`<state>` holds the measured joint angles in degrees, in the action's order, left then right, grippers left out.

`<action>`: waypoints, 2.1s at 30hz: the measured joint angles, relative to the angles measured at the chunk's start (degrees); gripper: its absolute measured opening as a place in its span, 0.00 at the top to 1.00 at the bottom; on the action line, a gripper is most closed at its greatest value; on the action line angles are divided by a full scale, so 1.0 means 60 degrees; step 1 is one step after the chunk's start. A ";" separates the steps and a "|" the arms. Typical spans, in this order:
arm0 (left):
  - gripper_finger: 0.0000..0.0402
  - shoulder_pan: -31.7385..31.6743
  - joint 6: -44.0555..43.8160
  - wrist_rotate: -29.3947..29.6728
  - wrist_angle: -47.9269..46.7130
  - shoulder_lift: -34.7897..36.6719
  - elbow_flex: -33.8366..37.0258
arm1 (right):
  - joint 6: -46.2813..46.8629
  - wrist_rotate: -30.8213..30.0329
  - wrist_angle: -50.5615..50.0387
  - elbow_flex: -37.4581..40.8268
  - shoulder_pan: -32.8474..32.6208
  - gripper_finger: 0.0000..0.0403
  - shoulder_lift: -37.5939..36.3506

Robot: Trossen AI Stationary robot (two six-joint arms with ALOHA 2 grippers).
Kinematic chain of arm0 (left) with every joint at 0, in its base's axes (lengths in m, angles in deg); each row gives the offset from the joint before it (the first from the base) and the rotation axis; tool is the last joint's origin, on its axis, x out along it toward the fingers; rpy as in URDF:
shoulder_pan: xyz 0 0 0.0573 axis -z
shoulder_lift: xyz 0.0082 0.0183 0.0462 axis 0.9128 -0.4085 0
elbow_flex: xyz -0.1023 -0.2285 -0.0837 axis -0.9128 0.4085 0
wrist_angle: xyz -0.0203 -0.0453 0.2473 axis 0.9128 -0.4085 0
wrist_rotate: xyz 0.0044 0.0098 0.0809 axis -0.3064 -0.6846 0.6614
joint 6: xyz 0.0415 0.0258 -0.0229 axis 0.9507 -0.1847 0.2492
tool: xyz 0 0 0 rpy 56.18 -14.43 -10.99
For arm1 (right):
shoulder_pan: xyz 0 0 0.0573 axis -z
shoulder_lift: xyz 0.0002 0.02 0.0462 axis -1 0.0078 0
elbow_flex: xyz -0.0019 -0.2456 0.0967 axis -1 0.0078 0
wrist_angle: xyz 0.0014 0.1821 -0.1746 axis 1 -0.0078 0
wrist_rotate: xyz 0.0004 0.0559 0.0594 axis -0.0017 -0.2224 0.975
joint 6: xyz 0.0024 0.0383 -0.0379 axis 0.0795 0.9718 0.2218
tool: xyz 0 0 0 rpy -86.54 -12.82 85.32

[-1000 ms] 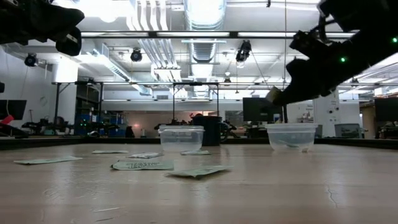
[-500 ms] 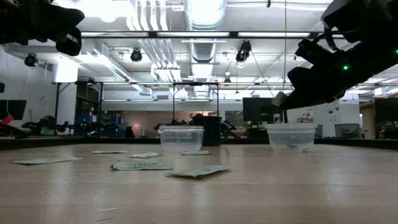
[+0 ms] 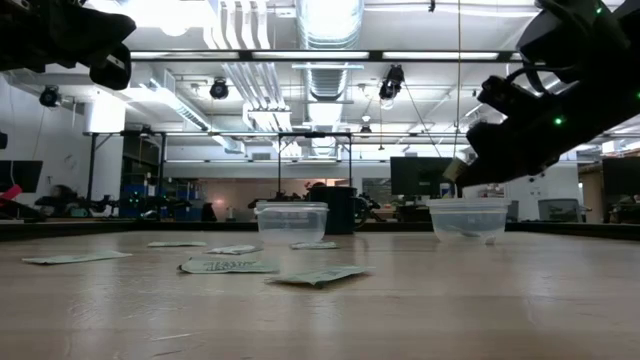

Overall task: Pick and place items into bin
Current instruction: Put the white stevia packet into the right transparent bin

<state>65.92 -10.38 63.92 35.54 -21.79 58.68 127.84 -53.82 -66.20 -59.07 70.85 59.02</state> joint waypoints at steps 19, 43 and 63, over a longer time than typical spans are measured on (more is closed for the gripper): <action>1.00 -0.0001 0.0003 0.0000 -0.0003 -0.0004 0.0000 | 0.0025 0.0236 -0.0529 0.0004 0.0000 0.71 0.0004; 1.00 -0.0001 0.0001 0.0001 -0.0001 -0.0004 0.0000 | 0.0027 0.0225 -0.0543 0.0000 -0.0004 0.45 0.0004; 1.00 -0.0001 0.0000 0.0001 -0.0001 -0.0002 0.0000 | -0.0102 0.0474 -0.0338 -0.0511 -0.0007 0.44 0.0007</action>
<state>65.92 -10.38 63.92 35.54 -21.80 58.68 127.22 -50.98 -68.23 -62.14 70.81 59.06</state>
